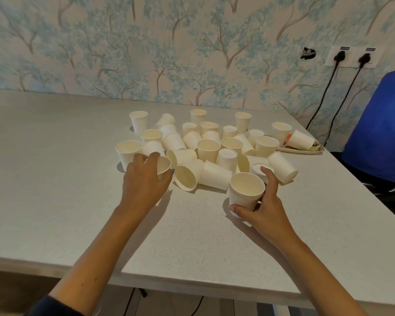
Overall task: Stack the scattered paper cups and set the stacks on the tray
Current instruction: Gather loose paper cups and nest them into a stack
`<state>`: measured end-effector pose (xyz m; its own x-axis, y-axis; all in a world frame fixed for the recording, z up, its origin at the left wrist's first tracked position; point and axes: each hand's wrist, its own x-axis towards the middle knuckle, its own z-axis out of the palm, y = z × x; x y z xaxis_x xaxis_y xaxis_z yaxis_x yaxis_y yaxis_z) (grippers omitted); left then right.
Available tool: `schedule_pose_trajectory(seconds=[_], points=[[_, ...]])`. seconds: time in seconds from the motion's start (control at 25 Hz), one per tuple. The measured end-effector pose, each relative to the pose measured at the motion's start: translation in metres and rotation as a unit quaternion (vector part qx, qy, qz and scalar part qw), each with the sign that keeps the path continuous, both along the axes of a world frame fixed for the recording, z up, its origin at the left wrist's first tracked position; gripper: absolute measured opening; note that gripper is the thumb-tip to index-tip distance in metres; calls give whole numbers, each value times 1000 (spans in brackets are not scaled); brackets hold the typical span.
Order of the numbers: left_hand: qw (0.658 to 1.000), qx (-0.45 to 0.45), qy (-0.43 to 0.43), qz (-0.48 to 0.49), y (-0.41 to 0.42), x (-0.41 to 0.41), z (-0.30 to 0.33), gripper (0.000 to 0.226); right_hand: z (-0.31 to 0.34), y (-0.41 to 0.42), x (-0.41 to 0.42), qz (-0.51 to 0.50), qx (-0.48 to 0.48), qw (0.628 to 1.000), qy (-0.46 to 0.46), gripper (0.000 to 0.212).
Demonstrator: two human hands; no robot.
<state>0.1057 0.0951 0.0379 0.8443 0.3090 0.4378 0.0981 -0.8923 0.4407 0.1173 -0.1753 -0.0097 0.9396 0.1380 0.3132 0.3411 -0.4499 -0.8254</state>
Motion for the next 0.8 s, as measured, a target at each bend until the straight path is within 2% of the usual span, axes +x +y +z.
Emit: schedule_pose_trajectory(seconds=[0.08,0.16,0.24,0.32,0.44,0.6,0.8], points=[[993,-46,-97,-44,-13,-2,13,52,0,-1,0,-2,3,1000,2,106],[972,-88,-181,-121,-35,-5,30,53,1,0,-1,-6,6,1000,7,106],[947,-115,-211,-214,-64,-9,43,55,1,1,-2,-13,4,1000,8,106],[928,-131,-191,-291,-93,-10,47,57,0,1,-3,-13,8,1000,6,106],[921,-113,-118,-354,-122,-4,39,62,-1,2,-3,-10,15,1000,11,111],[927,-49,-38,-371,-129,12,12,60,-1,1,-3,-21,-6,1000,17,119],[925,-23,4,-380,-122,26,-14,50,-1,-10,-2,-19,6,998,51,105]])
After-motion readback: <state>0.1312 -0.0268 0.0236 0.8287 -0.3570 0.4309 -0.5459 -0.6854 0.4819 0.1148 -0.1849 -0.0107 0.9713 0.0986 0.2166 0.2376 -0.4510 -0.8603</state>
